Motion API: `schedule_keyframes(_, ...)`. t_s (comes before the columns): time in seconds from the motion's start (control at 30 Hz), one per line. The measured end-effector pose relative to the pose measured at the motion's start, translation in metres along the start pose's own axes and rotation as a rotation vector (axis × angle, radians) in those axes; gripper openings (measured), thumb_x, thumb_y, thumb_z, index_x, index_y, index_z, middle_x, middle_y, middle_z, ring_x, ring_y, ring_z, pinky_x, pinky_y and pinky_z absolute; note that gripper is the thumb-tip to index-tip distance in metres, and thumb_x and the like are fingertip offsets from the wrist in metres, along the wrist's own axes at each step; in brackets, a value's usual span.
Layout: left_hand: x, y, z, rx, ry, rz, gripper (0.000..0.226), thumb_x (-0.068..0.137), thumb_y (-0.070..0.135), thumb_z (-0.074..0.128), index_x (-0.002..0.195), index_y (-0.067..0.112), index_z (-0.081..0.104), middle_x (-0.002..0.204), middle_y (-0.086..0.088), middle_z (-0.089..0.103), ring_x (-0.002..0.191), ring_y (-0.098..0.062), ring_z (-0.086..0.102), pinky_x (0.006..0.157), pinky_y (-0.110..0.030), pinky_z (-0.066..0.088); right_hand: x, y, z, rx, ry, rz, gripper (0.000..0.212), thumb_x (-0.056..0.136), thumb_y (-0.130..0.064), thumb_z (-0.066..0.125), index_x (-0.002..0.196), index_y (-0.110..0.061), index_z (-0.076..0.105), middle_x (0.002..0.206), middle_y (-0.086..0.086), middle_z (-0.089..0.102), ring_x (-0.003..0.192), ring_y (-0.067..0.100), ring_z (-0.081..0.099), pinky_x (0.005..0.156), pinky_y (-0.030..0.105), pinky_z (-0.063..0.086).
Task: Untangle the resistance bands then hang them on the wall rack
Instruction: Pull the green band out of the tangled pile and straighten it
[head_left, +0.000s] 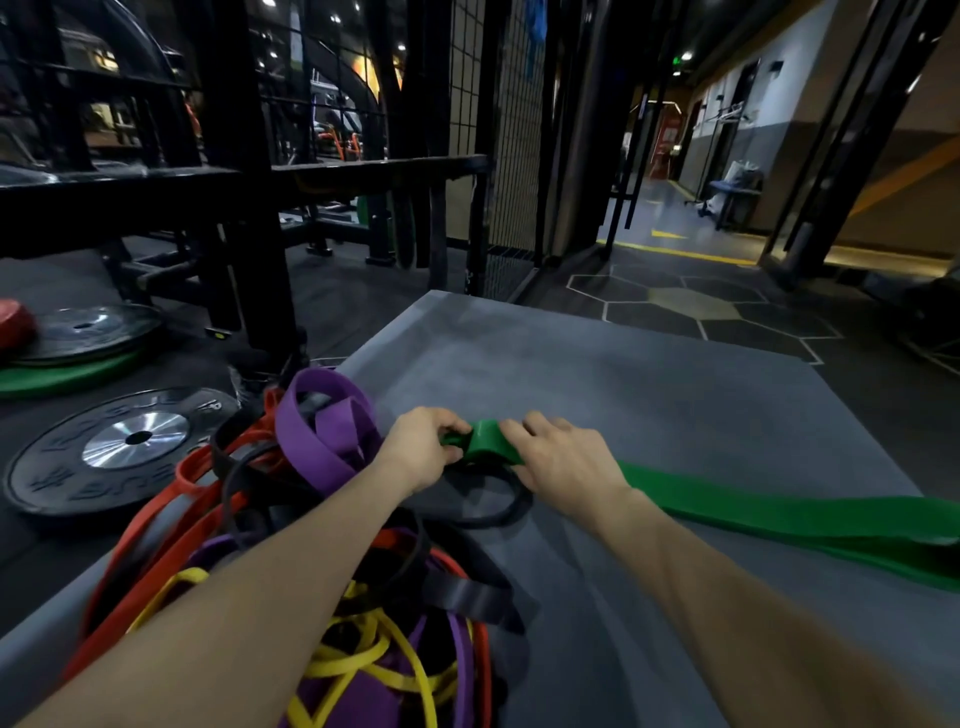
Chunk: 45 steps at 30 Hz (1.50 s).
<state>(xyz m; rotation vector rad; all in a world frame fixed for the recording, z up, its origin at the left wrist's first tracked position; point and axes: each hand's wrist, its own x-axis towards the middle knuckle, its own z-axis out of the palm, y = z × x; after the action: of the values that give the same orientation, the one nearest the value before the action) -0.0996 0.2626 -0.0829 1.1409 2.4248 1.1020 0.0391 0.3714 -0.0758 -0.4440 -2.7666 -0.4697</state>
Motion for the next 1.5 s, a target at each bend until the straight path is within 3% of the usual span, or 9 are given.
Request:
schedule_keyframes(0.1,-0.001,0.001,0.001,-0.003,0.008,0.003,0.032,0.084,0.0,0.063,0.115,0.008,0.064,0.118,-0.008,0.065,0.111,-0.017,0.058,0.076,-0.003,0.028,0.007,0.0,-0.009,0.082,-0.085,-0.034,0.038,0.093,-0.035,0.047,0.128,-0.024,0.044,0.12,0.007,0.044,0.106,0.031,0.052,0.072,0.04,0.047)
schedule_keyframes(0.2,-0.002,0.002,0.0,0.0,0.001,-0.008,0.032,0.085,0.0,0.062,0.115,0.01,0.064,0.116,-0.007,0.066,0.108,-0.018,0.059,0.076,-0.006,0.034,0.021,-0.007,-0.016,0.055,-0.083,-0.078,0.033,0.092,-0.034,0.049,0.12,-0.018,0.052,0.121,0.008,0.043,0.108,0.03,0.05,0.067,0.037,0.043)
schedule_keyframes(0.37,-0.003,0.003,-0.002,-0.02,-0.007,-0.036,0.035,0.085,-0.005,0.055,0.116,0.01,0.062,0.11,-0.008,0.065,0.101,-0.02,0.06,0.09,-0.027,0.047,0.036,-0.026,-0.01,-0.143,0.103,-0.196,0.028,0.042,-0.025,0.087,0.059,-0.02,0.065,0.065,0.0,0.057,0.044,0.017,0.056,0.034,0.019,0.021)
schedule_keyframes(0.53,0.003,-0.002,0.005,-0.185,0.077,-0.087,0.027,0.078,-0.009,0.063,0.102,0.003,0.062,0.103,-0.009,0.06,0.1,-0.023,0.059,0.095,-0.034,0.048,0.034,-0.02,-0.003,-0.108,0.14,-0.109,0.037,0.035,-0.02,0.089,0.046,-0.018,0.054,0.054,-0.001,0.05,0.034,0.018,0.049,0.035,0.019,0.014)
schedule_keyframes(0.93,0.006,-0.003,0.005,-0.181,0.121,-0.134,0.019,0.088,-0.002,0.052,0.1,0.006,0.065,0.091,-0.006,0.062,0.088,-0.019,0.058,0.077,-0.023,0.044,0.06,-0.025,-0.006,0.022,0.222,-0.026,0.041,0.037,-0.003,0.087,0.048,-0.01,0.047,0.056,0.006,0.046,0.038,0.024,0.044,0.039,0.019,0.013)
schedule_keyframes(1.17,0.003,0.0,0.011,-0.16,0.088,-0.102,0.016,0.087,-0.002,0.056,0.098,-0.002,0.067,0.106,-0.012,0.063,0.097,-0.022,0.061,0.077,-0.014,0.039,0.062,-0.004,-0.018,-0.018,0.322,0.019,0.041,0.041,-0.006,0.088,0.05,-0.01,0.048,0.059,0.005,0.048,0.041,0.023,0.046,0.038,0.019,0.014)
schedule_keyframes(1.37,0.002,-0.002,0.007,-0.103,0.128,-0.131,0.02,0.086,0.002,0.057,0.106,0.002,0.06,0.11,-0.013,0.061,0.104,-0.027,0.059,0.081,-0.022,0.041,0.054,-0.025,0.002,0.045,0.238,-0.071,0.018,0.049,-0.018,0.07,0.051,-0.014,0.053,0.059,0.003,0.051,0.043,0.021,0.05,0.037,0.021,0.014)
schedule_keyframes(1.43,0.0,-0.002,0.008,-0.085,0.167,-0.108,0.032,0.085,0.004,0.058,0.115,0.005,0.05,0.119,-0.013,0.052,0.108,-0.027,0.055,0.085,-0.024,0.039,0.05,-0.029,0.012,0.084,0.19,-0.034,0.016,0.057,-0.017,0.071,0.059,-0.012,0.057,0.065,0.006,0.055,0.045,0.024,0.055,0.034,0.024,0.025)
schedule_keyframes(1.5,-0.003,-0.002,0.012,-0.125,0.133,-0.029,0.048,0.083,0.004,0.058,0.127,0.013,0.042,0.131,-0.009,0.04,0.116,-0.025,0.048,0.097,-0.028,0.038,0.045,-0.023,0.016,0.21,0.091,-0.005,0.014,0.077,-0.015,0.066,0.087,-0.005,0.062,0.091,0.014,0.06,0.075,0.033,0.064,0.055,0.035,0.047)
